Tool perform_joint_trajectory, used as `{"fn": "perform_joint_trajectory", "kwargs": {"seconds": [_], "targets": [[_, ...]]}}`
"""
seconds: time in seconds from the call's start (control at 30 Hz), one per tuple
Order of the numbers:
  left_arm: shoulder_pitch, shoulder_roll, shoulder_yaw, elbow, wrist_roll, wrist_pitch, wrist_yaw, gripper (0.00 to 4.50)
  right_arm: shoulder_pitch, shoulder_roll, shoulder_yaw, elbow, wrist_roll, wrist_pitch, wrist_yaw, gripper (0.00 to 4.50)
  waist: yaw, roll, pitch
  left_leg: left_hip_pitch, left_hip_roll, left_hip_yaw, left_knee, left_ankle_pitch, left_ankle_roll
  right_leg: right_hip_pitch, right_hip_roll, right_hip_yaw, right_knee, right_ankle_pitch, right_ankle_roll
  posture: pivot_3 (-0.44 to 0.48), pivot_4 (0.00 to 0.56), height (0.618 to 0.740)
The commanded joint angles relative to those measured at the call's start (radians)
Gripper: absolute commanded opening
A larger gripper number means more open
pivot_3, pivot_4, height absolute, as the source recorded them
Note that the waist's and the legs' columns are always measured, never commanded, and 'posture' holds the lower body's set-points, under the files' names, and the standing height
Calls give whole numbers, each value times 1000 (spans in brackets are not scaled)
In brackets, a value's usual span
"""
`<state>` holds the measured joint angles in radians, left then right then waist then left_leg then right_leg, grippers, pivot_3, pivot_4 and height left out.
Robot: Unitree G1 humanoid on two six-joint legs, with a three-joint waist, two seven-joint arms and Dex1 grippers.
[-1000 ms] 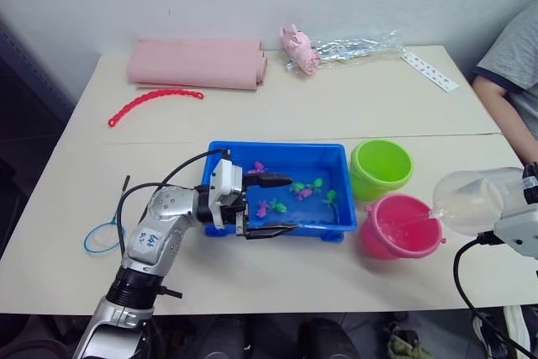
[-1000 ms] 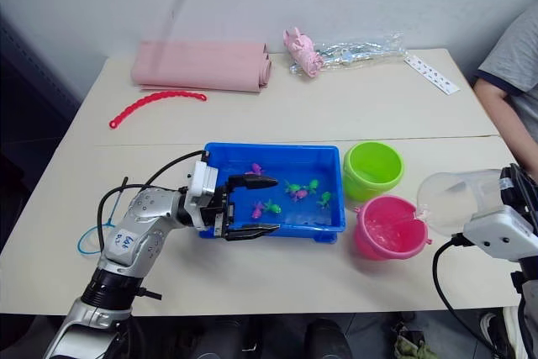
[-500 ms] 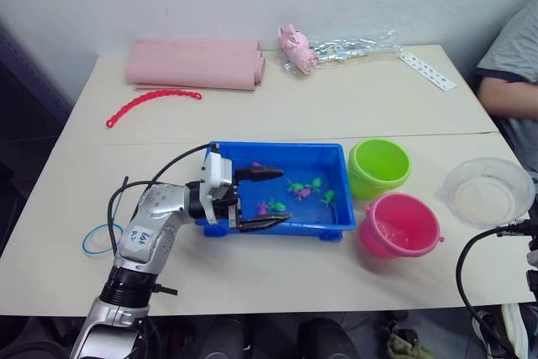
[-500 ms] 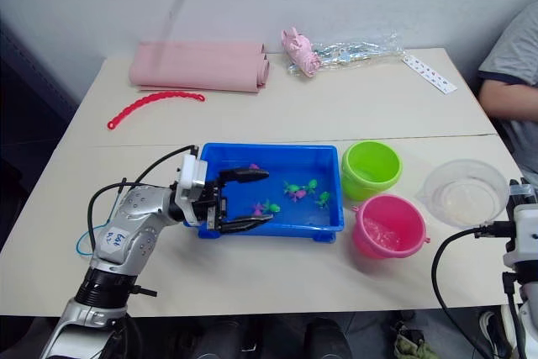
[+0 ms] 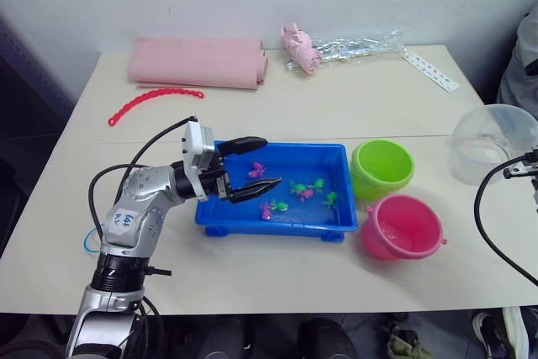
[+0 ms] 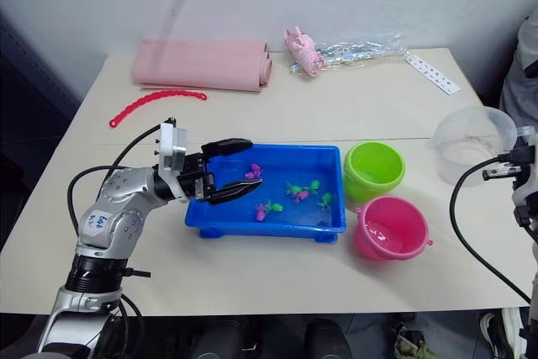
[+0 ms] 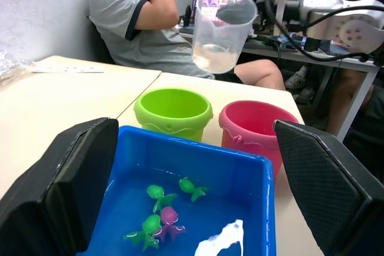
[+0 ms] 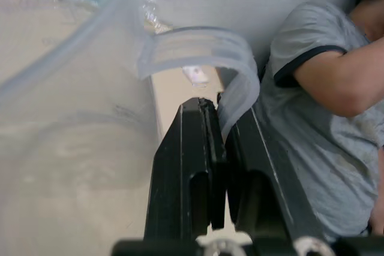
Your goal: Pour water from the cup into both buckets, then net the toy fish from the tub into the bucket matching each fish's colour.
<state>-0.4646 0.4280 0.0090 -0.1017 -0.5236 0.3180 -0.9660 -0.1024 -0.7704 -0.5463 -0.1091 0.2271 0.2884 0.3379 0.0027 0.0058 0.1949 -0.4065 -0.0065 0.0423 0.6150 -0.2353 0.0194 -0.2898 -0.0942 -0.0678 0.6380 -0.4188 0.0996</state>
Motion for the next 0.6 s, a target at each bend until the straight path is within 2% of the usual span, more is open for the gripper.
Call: {"fn": "perform_joint_trajectory", "kwargs": {"seconds": [0.03, 0.27, 0.6], "targets": [[17, 0, 12, -38, 0, -11, 20, 4500, -64, -52, 17, 58, -48, -66, 10, 20, -1, 0, 0, 0, 0, 0, 0, 0, 0, 0, 0, 0, 0, 0, 0, 0, 150, 740], [38, -9, 8, -63, 16, -30, 59, 4500, -141, -73, 144, 148, -184, -174, -5, 20, -2, 0, 0, 0, 0, 0, 0, 0, 0, 0, 0, 0, 0, 0, 0, 0, 150, 740], [54, -24, -13, -93, 34, -45, 83, 4500, -218, -98, 263, 216, -408, -317, -122, 20, 0, -1, 0, 0, 0, 0, 1, 0, 0, 0, 0, 0, 0, 0, 0, 0, 150, 740]]}}
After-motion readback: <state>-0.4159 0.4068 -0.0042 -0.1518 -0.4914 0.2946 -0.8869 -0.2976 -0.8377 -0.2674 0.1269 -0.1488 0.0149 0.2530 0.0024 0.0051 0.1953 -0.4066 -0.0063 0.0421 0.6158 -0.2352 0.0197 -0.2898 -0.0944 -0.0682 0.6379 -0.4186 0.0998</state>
